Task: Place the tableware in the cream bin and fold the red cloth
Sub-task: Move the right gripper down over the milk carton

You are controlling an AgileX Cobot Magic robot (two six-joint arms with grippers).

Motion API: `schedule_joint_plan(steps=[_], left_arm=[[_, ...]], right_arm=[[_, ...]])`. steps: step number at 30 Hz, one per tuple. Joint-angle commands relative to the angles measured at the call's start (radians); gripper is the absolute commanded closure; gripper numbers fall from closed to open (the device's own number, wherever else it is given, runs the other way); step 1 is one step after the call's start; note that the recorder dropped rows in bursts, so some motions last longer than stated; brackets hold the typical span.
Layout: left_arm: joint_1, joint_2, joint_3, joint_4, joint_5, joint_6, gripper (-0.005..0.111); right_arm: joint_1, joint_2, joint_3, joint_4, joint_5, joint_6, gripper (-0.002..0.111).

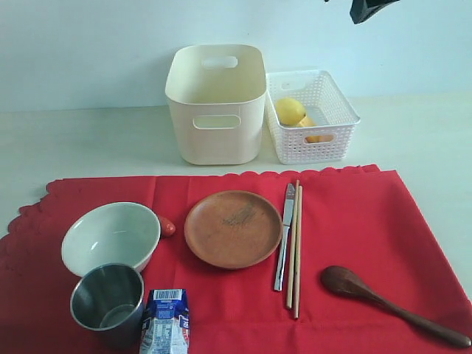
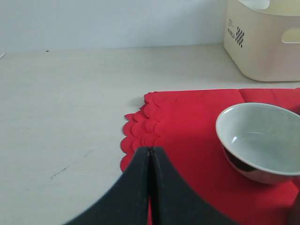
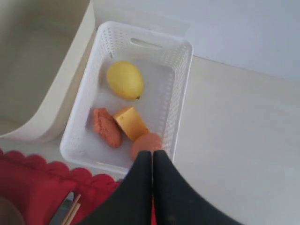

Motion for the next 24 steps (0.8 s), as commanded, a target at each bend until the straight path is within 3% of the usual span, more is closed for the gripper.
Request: schedule_joint_plan(steps=[1,10,16,24], left_arm=[[0.0,-0.007,0.003,-0.011,-0.008,0.0,0.107],[0.0,-0.007,0.003,-0.011,-0.008,0.0,0.107],[0.0,-0.007,0.003,-0.011,-0.008,0.0,0.107],[0.0,-0.007,0.003,-0.011,-0.008,0.0,0.107]], right_arm=[[-0.005,-0.059,-0.005,0.058,0.034,0.005,0.108],[-0.003,-0.207,0.061,0.174,0.034,0.001,0.108],[-0.003,-0.379,0.29,0.192,0.025,-0.043,0.108],[-0.003,-0.634,0.639,0.381,-0.122,-0.224,0.108]])
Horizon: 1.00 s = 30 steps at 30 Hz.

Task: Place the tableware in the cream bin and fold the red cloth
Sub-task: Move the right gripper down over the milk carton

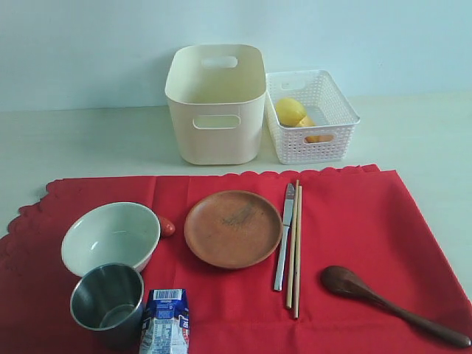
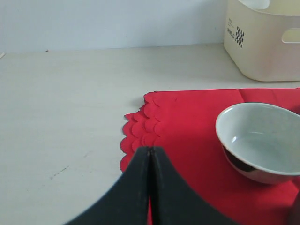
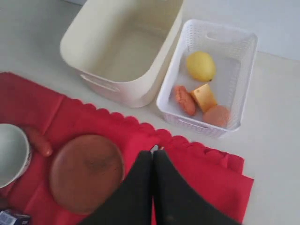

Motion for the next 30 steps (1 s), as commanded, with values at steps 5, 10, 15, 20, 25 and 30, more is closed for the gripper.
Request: schedule_joint_plan(steps=[5,10,15,20,25,30], left_arm=[[0.0,-0.007,0.003,-0.011,-0.008,0.0,0.107],[0.0,-0.007,0.003,-0.011,-0.008,0.0,0.107],[0.0,-0.007,0.003,-0.011,-0.008,0.0,0.107],[0.0,-0.007,0.003,-0.011,-0.008,0.0,0.107],[0.0,-0.007,0.003,-0.011,-0.008,0.0,0.107],[0.0,-0.007,0.003,-0.011,-0.008,0.0,0.107]], right_arm=[[-0.003,-0.244,0.289,0.2,-0.082,-0.22,0.108],[-0.003,-0.33,0.41,0.305,-0.077,-0.35,0.108],[-0.003,-0.357,0.506,0.481,-0.028,-0.527,0.108],[0.075,-0.351,0.574,0.483,-0.004,-0.666,0.108],[0.233,-0.351,0.639,0.339,-0.027,-0.702,0.108],[0.358,-0.349,0.695,0.288,-0.032,-0.702,0.108]])
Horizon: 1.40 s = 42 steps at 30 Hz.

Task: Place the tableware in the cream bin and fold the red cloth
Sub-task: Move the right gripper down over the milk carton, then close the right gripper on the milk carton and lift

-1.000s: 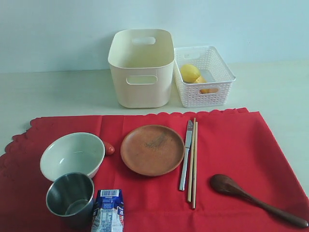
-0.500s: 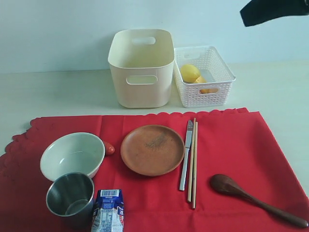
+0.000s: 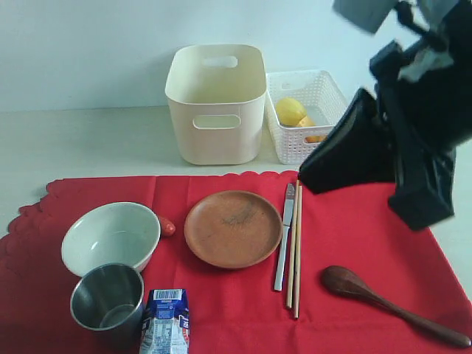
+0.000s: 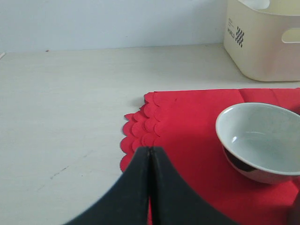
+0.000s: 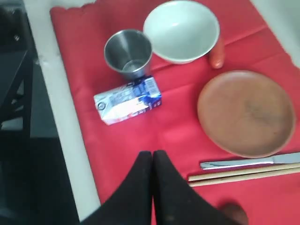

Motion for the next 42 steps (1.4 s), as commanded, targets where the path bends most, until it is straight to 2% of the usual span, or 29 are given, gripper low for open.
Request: schedule_joint_plan(steps=[1,13,18,20,24,28,33,38,42], left_arm=[[0.0,-0.007,0.003,-0.011,-0.008,0.0,0.107],[0.0,-0.007,0.003,-0.011,-0.008,0.0,0.107],[0.0,-0.007,0.003,-0.011,-0.008,0.0,0.107],[0.0,-0.007,0.003,-0.011,-0.008,0.0,0.107],[0.0,-0.007,0.003,-0.011,-0.008,0.0,0.107],[0.0,-0.007,0.003,-0.011,-0.008,0.0,0.107],[0.0,-0.007,0.003,-0.011,-0.008,0.0,0.107],[0.0,-0.007,0.003,-0.011,-0.008,0.0,0.107],[0.0,-0.007,0.003,-0.011,-0.008,0.0,0.107]], right_arm=[[0.103,0.006,0.047,-0.038,-0.01,-0.013,0.108],[0.338,0.252,0.112,-0.041,0.042,-0.085,0.108],[0.393,0.361,0.112,-0.032,-0.084,-0.057,0.108],[0.413,0.391,0.112,-0.032,-0.157,0.005,0.104],[0.435,0.455,0.08,-0.032,-0.231,0.147,0.083],[0.435,0.51,0.003,-0.033,-0.242,0.355,0.05],[0.435,0.566,-0.067,0.02,-0.194,0.38,0.013],[0.479,0.62,-0.105,-0.044,-0.188,0.549,0.009],[0.55,0.663,-0.158,-0.237,-0.229,0.839,0.009]])
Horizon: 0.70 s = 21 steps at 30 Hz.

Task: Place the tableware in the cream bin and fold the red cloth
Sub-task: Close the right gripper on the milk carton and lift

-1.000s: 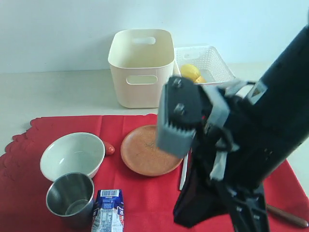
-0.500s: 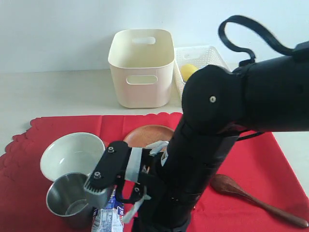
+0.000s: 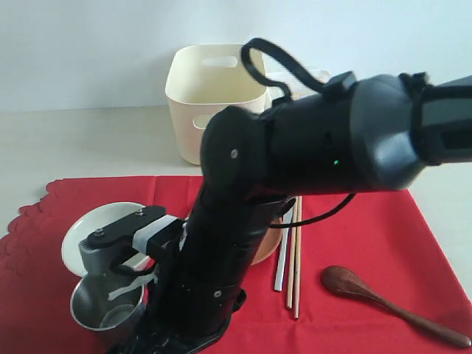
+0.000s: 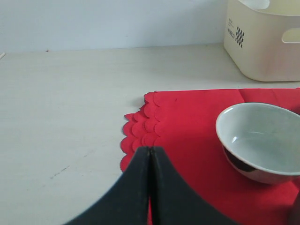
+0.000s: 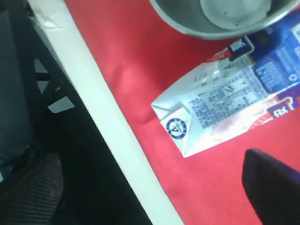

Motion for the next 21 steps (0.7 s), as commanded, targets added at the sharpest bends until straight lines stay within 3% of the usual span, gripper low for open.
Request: schedule_joint_plan(steps=[1,3,9,14,15,21], left_arm=[[0.0,-0.007,0.003,-0.011,-0.008,0.0,0.107],[0.0,-0.007,0.003,-0.011,-0.008,0.0,0.107],[0.0,-0.007,0.003,-0.011,-0.008,0.0,0.107],[0.0,-0.007,0.003,-0.011,-0.008,0.0,0.107],[0.0,-0.007,0.003,-0.011,-0.008,0.0,0.107],[0.0,-0.007,0.003,-0.011,-0.008,0.0,0.107]], right_arm=[[0.074,0.048,-0.068,-0.238,-0.03,0.341,0.009],[0.093,0.066,-0.094,-0.316,-0.028,0.451,0.009],[0.112,0.129,-0.141,-0.322,-0.052,0.708,0.01],[0.112,0.189,-0.141,-0.357,-0.071,0.841,0.019],[0.112,0.191,-0.141,-0.364,-0.078,0.851,0.024],[0.112,0.191,-0.141,-0.364,-0.081,0.887,0.089]])
